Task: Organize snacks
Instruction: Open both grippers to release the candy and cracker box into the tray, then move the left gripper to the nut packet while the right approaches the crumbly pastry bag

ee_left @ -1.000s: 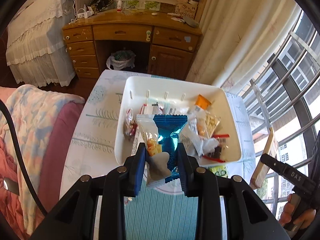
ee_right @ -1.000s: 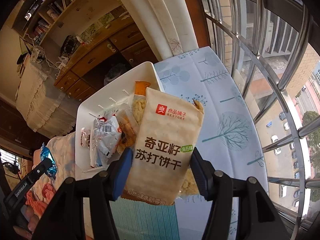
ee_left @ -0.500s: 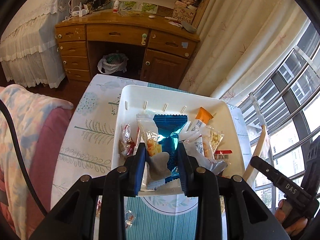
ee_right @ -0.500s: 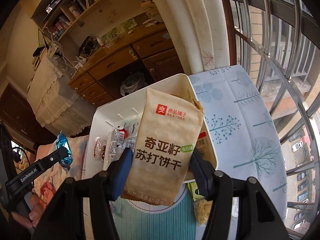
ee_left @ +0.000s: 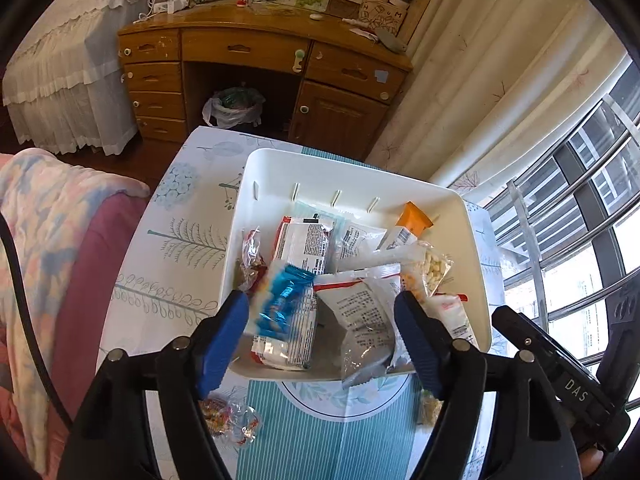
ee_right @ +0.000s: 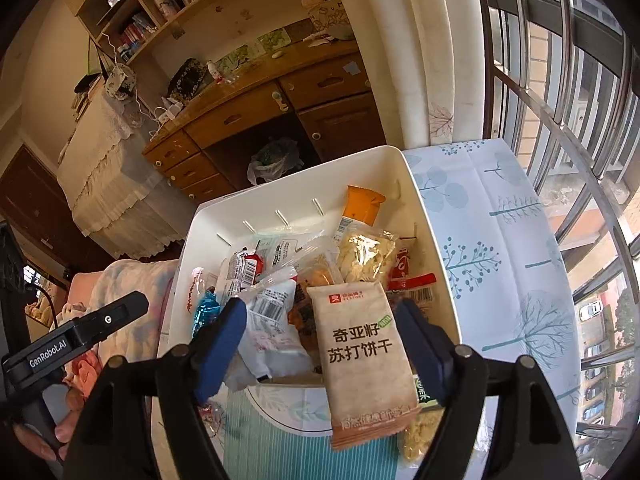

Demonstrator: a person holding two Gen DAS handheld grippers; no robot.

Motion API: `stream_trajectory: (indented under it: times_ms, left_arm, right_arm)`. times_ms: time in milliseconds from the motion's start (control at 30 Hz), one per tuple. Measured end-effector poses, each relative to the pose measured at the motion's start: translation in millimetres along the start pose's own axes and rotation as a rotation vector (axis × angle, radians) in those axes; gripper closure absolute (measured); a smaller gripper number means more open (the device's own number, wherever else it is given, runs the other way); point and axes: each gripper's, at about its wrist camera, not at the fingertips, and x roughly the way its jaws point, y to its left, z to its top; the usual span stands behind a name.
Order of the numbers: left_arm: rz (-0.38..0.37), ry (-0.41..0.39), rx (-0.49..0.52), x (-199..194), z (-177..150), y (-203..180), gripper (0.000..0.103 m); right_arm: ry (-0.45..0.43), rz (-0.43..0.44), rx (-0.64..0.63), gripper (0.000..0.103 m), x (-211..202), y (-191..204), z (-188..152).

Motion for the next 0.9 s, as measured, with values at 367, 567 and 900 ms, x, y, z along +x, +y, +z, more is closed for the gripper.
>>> stream_trajectory:
  times_ms: [367, 567, 900]
  left_arm:
    - [0.026, -0.038, -0.023, -41, -26, -11, 0.027]
    - [0.052, -0.069, -0.061, -70, -54, -10, 0.026]
    - [0.112, -0.076, -0.175, -94, -107, 13, 0.024]
  right_arm:
    - [-0.029, 0.058, 0.026, 0.024, -40, -11, -10]
    - [-0.037, 0.089, 0.012, 0.024, -63, -16, -21]
    - [0.02, 0.086, 0.005, 0.024, -75, -33, -45]
